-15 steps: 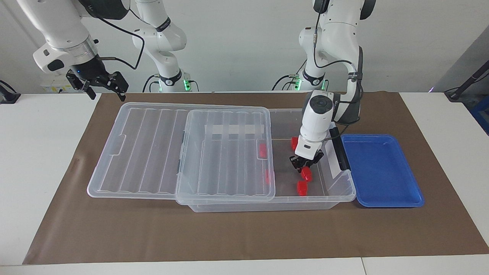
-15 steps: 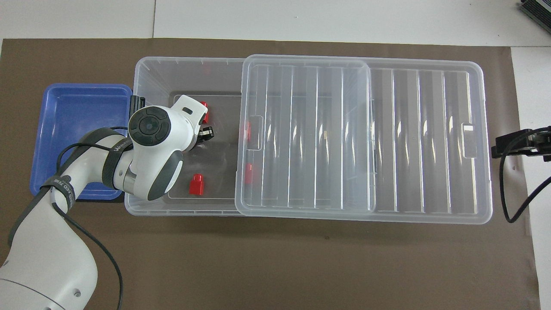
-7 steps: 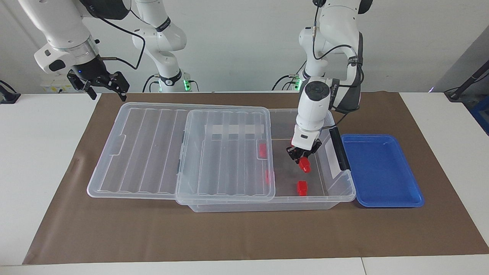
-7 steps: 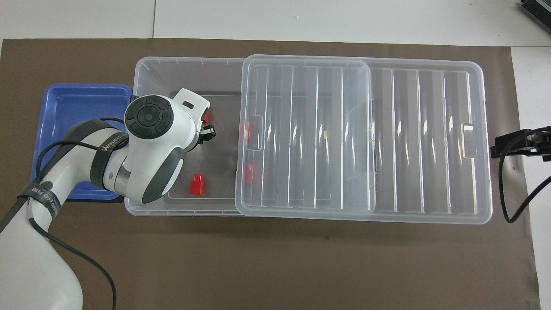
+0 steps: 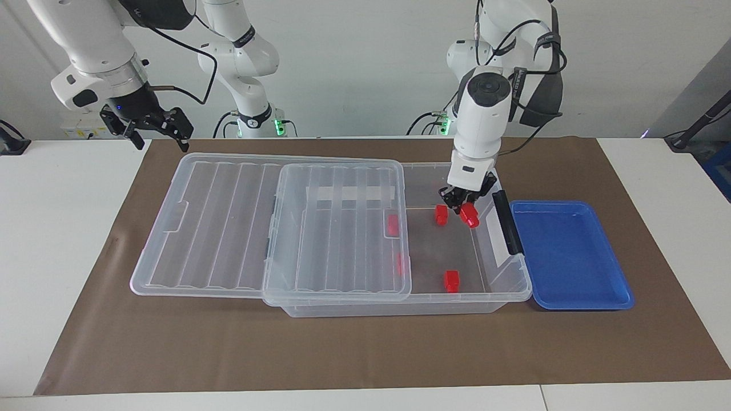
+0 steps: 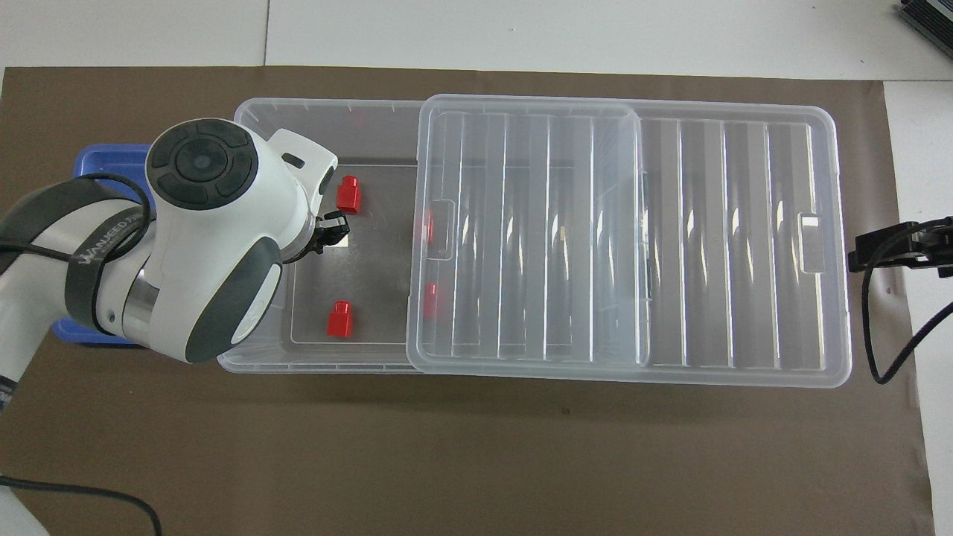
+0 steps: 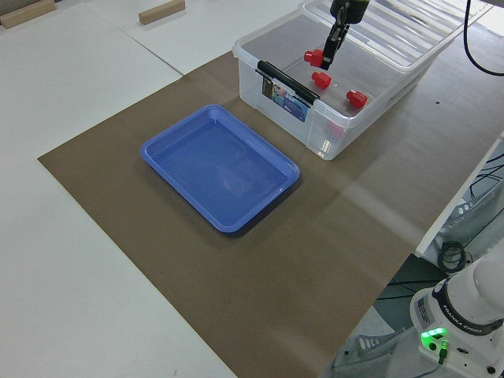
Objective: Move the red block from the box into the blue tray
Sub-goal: 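Lift the red block out of the box with the left gripper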
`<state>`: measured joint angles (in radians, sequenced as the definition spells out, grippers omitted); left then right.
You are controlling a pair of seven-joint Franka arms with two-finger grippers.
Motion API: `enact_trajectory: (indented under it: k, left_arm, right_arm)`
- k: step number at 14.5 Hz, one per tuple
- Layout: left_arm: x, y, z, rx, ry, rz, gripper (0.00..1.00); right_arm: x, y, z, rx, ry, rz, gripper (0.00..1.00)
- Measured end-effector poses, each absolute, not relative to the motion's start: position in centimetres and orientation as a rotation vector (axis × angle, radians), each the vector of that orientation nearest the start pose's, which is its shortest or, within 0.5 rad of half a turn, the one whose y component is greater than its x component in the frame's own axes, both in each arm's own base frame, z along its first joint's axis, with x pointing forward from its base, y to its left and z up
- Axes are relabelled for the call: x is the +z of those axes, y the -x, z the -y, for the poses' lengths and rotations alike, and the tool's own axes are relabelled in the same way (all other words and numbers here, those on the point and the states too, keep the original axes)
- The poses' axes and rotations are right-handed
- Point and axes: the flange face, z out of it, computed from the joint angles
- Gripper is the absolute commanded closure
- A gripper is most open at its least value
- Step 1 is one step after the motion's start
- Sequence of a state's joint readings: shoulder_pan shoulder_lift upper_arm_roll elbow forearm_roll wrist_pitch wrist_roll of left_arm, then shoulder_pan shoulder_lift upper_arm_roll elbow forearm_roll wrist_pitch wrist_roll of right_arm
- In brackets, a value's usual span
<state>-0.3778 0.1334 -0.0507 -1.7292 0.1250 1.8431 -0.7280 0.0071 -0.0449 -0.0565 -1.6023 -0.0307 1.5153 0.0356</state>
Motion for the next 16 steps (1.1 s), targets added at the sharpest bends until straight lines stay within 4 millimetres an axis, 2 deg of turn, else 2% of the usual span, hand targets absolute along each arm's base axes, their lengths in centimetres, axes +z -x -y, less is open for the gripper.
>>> enact_trajectory:
  k: [3, 5, 6, 10, 14, 15, 16]
  left_arm:
    - [52.4, -55.4, 22.8, -0.067, 3.002, 0.405, 1.00]
    - [54.1, -55.7, 20.5, -0.058, 3.003, 0.362, 1.00]
    - [55.1, -55.8, 18.5, -0.051, 3.007, 0.337, 1.00]
    - [58.4, -56.1, 8.2, -0.020, 3.036, 0.212, 1.00]
    - [58.6, -56.5, 0.8, 0.008, 3.061, 0.079, 1.00]
    - [58.6, -56.6, -1.0, 0.006, 3.070, 0.052, 1.00]
    - [58.6, -56.7, -2.7, -0.013, 3.075, 0.031, 1.00]
  right_arm:
    - [63.0, -53.4, 3.1, 0.056, 3.166, -0.136, 0.00]
    - [63.0, -53.5, 3.1, 0.048, 3.166, -0.136, 0.00]
    - [62.9, -53.6, 3.1, 0.049, 3.166, -0.136, 0.00]
    - [62.9, -53.6, 3.1, 0.044, 3.166, -0.136, 0.00]
    - [62.3, -54.0, 3.9, 0.003, 3.168, -0.124, 0.01]
    - [61.8, -54.2, 4.9, -0.030, 3.171, -0.092, 0.17]
    - [61.1, -54.5, 6.2, -0.065, 3.176, -0.058, 0.62]
